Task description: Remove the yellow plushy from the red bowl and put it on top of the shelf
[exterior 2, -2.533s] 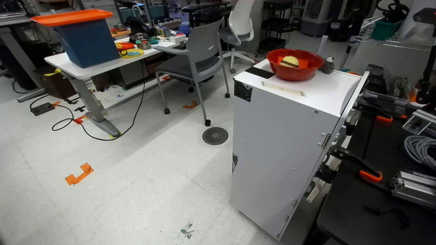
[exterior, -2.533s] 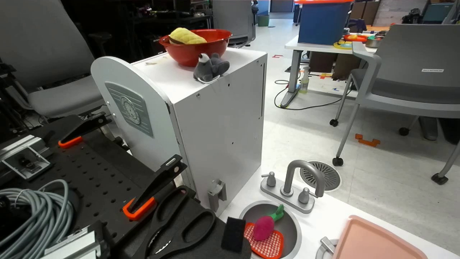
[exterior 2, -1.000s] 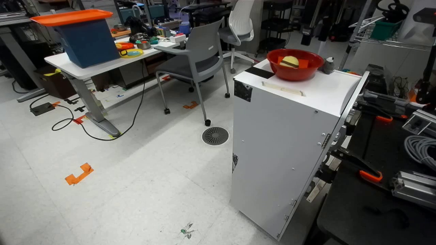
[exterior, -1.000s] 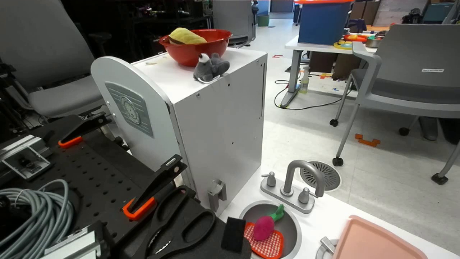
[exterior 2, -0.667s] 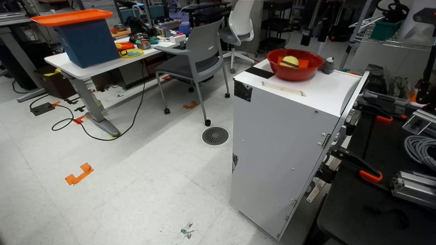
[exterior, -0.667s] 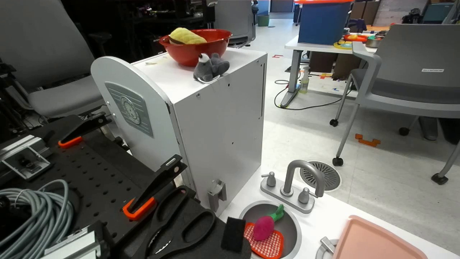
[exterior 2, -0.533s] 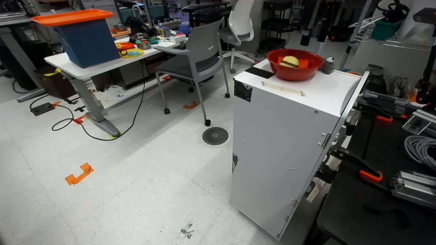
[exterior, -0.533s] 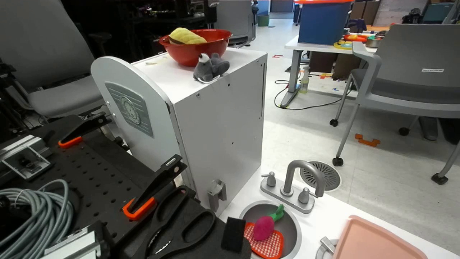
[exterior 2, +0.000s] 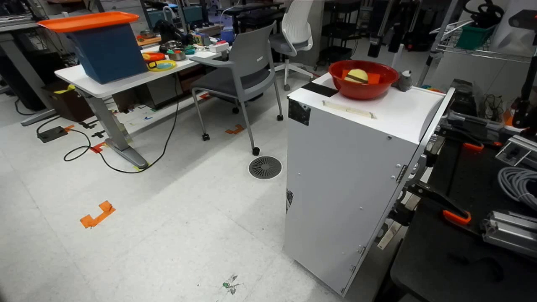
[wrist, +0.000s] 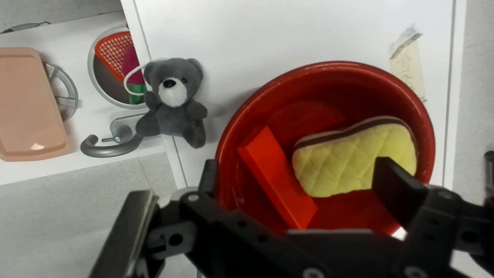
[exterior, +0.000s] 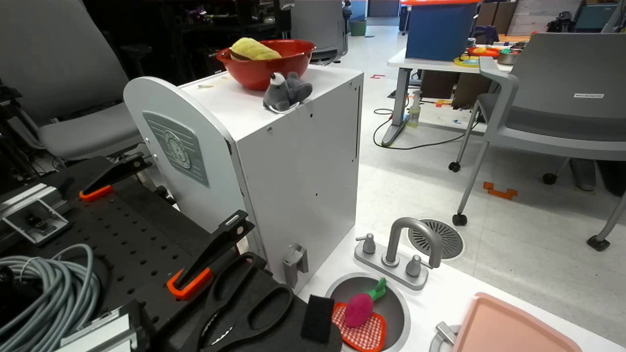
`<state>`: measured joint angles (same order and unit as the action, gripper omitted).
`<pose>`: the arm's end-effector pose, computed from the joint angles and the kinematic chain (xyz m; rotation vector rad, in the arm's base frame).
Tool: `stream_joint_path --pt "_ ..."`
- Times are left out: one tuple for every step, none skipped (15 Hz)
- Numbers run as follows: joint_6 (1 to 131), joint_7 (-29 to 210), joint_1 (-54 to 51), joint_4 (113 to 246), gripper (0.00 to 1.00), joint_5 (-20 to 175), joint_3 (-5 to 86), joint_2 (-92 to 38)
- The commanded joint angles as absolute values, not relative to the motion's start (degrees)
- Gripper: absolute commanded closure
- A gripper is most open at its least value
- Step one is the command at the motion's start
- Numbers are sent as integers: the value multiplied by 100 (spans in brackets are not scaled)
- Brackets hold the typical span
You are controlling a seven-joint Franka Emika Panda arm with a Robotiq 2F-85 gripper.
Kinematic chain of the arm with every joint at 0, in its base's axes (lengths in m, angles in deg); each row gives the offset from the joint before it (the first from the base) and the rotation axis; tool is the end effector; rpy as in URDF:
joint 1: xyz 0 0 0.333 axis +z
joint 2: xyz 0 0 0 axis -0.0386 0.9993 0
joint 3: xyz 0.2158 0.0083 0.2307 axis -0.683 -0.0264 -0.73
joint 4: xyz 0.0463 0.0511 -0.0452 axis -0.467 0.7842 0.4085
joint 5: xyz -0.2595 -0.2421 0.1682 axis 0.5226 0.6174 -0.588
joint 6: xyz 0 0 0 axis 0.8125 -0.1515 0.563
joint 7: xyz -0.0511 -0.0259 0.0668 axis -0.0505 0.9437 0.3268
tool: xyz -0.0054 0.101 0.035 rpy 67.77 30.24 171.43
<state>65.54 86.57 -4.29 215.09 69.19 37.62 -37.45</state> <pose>0.5346 -0.0265 0.3255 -3.0707 0.2030 -0.0077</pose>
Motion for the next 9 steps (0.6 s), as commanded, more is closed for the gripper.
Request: stream_joint_path --pt "6783 8469 -383 21572 0 6716 3700 -3830" --pt "6838 8456 -370 21592 0 6711 3684 -3854" --pt "6874 8424 -358 21608 0 6689 3669 -3871" --pt "6922 8389 -348 21618 0 6655 3656 -3881" --pt "6967 8365 -336 21627 0 6637 3647 -3883" --pt "6993 8331 -329 21634 0 6611 3639 -3883" --pt "7039 8276 -329 21643 0 6563 3625 -3880" --pt "7053 8221 -330 21644 0 6495 3612 -3869" --pt "7044 8149 -332 21642 0 6400 3596 -3859"
